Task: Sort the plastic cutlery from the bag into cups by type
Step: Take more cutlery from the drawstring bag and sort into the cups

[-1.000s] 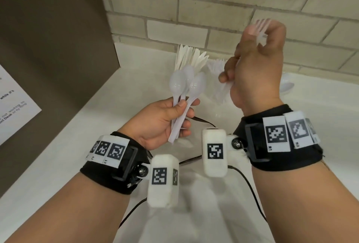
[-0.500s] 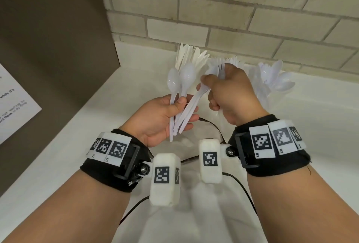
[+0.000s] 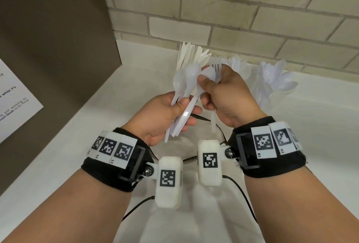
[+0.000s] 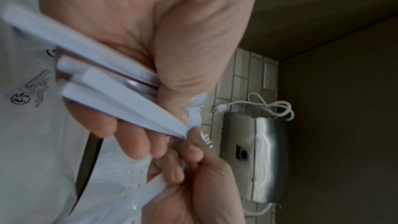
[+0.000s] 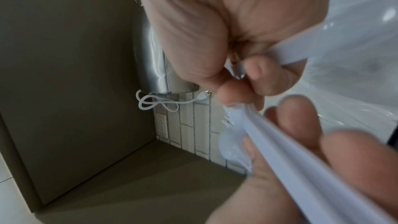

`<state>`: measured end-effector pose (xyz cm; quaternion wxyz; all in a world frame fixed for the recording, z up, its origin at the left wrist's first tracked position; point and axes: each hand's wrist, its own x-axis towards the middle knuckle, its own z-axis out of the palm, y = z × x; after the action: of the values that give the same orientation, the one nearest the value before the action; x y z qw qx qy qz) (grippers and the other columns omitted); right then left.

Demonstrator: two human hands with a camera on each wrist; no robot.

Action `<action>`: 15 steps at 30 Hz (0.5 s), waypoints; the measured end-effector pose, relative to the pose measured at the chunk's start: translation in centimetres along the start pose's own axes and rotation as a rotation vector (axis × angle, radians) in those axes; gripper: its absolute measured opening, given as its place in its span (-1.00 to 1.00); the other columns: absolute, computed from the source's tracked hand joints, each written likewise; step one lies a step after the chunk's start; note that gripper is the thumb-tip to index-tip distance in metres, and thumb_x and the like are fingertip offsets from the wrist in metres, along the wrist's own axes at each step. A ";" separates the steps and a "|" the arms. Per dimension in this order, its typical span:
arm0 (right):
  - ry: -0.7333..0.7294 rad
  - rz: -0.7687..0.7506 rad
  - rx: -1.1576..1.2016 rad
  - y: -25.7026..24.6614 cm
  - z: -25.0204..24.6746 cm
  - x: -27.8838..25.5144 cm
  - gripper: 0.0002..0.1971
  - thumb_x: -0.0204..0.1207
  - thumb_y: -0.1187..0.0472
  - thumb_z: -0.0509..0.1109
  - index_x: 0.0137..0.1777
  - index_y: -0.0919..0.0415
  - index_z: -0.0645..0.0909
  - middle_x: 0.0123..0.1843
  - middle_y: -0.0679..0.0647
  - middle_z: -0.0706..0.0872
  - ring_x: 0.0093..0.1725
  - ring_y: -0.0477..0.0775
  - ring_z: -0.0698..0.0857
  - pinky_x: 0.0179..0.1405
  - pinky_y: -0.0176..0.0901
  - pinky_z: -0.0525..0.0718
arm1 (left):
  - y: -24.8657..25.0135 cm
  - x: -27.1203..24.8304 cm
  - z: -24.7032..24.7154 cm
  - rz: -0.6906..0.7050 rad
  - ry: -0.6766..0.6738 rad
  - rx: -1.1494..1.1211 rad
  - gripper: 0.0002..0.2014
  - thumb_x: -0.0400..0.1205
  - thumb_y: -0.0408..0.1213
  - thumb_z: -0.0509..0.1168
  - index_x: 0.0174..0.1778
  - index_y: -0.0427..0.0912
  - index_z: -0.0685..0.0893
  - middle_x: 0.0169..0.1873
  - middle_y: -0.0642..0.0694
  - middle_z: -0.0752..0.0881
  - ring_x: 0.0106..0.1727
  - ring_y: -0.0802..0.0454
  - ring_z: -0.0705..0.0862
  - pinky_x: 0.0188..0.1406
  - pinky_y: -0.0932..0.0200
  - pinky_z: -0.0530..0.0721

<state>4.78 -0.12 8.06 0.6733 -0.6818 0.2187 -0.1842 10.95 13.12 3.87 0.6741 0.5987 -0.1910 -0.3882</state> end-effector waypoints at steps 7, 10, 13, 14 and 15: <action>0.021 -0.013 -0.137 0.9 0.7 0.0 -0.85 0.57 0.25 0.41 0.06 0.10 0.51 -0.18 0.06 0.68 -0.51 -0.08 0.57 -0.56 -0.25 0.54 | 0.1 -0.2 0.7 0.001 -0.035 -0.023 -0.75 0.73 -0.10 0.12 0.05 -0.19 0.59 -0.31 -0.05 0.68 -0.46 0.07 0.55 -0.46 0.17 0.54; 0.100 -0.017 -0.111 -0.2 -0.2 0.1 -0.77 0.48 0.14 0.50 0.10 0.03 0.58 -0.18 -0.08 0.66 -0.54 -0.24 0.49 -0.61 -0.35 0.39 | 0.0 -0.3 0.2 0.038 -0.017 0.140 -0.85 0.74 -0.17 0.14 0.06 -0.08 0.59 -0.33 0.04 0.70 -0.44 0.08 0.50 -0.42 0.18 0.49; 0.092 -0.019 -0.141 -1.2 -1.1 0.3 -0.85 0.43 0.14 0.54 -0.03 -0.02 0.66 -0.30 -0.11 0.64 -0.69 -0.26 0.41 -0.66 -0.35 0.29 | -0.4 -0.3 -0.1 0.073 0.006 0.331 -0.87 0.74 -0.18 0.15 0.03 0.06 0.61 -0.32 0.12 0.76 -0.43 0.11 0.53 -0.34 0.16 0.51; 0.062 -0.014 -0.192 -1.4 -1.3 0.3 -0.88 0.42 0.16 0.55 -0.08 -0.01 0.69 -0.34 -0.10 0.62 -0.71 -0.24 0.38 -0.65 -0.34 0.27 | -0.5 -0.3 -0.2 0.079 0.011 0.375 -0.86 0.74 -0.19 0.15 0.03 0.09 0.61 -0.33 0.13 0.76 -0.45 0.14 0.53 -0.36 0.17 0.50; 0.028 -0.007 -0.245 -1.5 -1.3 0.4 -0.90 0.42 0.18 0.54 -0.10 0.02 0.71 -0.38 -0.08 0.60 -0.73 -0.23 0.34 -0.65 -0.34 0.24 | -0.6 -0.3 -0.2 0.082 0.014 0.407 -0.86 0.74 -0.19 0.15 0.03 0.10 0.61 -0.34 0.14 0.75 -0.47 0.15 0.51 -0.39 0.20 0.49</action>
<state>4.45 -1.45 9.56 0.5812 -0.7572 0.2464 -0.1679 10.75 13.43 3.36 0.5558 0.7169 -0.2852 -0.3097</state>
